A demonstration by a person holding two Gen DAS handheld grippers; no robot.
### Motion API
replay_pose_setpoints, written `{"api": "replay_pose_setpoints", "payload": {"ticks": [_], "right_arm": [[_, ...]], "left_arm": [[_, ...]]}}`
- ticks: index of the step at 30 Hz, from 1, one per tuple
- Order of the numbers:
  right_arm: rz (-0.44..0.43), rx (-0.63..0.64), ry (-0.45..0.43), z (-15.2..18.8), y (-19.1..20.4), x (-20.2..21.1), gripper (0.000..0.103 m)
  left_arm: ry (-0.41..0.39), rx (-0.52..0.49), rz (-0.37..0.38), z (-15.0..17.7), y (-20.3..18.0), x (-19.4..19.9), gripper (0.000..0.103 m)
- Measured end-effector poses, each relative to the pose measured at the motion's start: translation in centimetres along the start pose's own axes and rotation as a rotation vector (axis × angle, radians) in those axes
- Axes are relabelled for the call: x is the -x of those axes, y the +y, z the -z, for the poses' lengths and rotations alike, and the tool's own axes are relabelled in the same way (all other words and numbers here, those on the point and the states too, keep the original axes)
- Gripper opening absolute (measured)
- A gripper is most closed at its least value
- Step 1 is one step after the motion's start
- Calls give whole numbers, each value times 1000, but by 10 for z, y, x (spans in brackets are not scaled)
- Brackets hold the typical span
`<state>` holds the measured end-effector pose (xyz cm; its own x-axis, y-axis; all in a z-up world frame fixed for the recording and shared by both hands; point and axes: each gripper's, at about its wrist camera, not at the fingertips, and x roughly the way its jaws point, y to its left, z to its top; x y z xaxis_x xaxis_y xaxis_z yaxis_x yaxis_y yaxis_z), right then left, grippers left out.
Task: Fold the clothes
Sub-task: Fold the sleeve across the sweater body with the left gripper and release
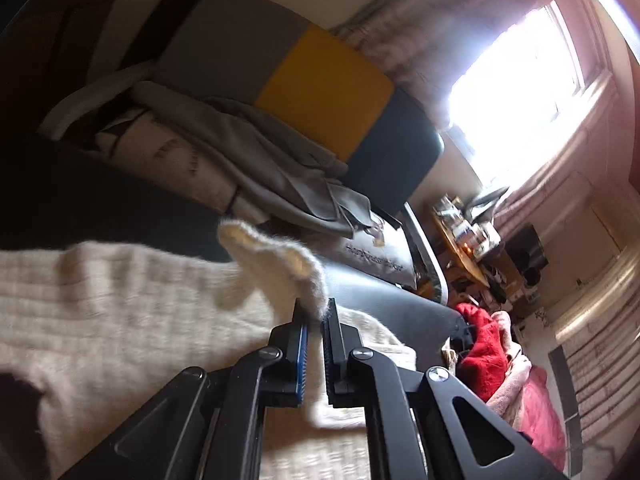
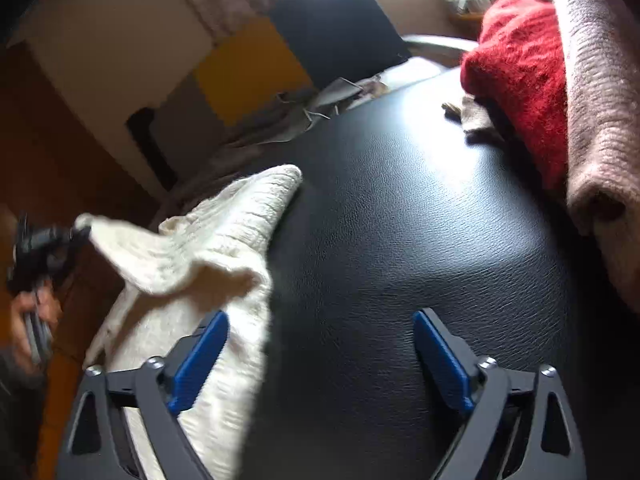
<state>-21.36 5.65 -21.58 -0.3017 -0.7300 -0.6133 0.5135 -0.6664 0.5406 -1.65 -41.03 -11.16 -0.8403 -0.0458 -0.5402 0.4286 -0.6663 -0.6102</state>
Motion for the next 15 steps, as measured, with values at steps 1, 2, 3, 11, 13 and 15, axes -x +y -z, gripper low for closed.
{"api": "replay_pose_setpoints", "payload": {"ticks": [1, 2, 3, 11, 13, 15], "right_arm": [[-53, -22, 3, -2, 7, -1, 97], [-91, -21, 2, -3, 18, -2, 97], [-133, -13, 10, -5, 29, -5, 97], [-298, -45, 127, -13, 90, -67, 103], [-204, -45, 154, -9, 90, -87, 103], [-198, -43, 125, -5, 87, -93, 103]], "left_arm": [[-16, 12, 2, 1, 9, 7, 5], [-35, 25, 5, 2, 17, 14, 5], [-48, 39, 11, 2, 26, 21, 5], [37, 68, -36, 48, 75, 17, 5], [53, 86, -43, 64, 90, 18, 5], [59, 110, -44, 74, 104, 22, 7]]}}
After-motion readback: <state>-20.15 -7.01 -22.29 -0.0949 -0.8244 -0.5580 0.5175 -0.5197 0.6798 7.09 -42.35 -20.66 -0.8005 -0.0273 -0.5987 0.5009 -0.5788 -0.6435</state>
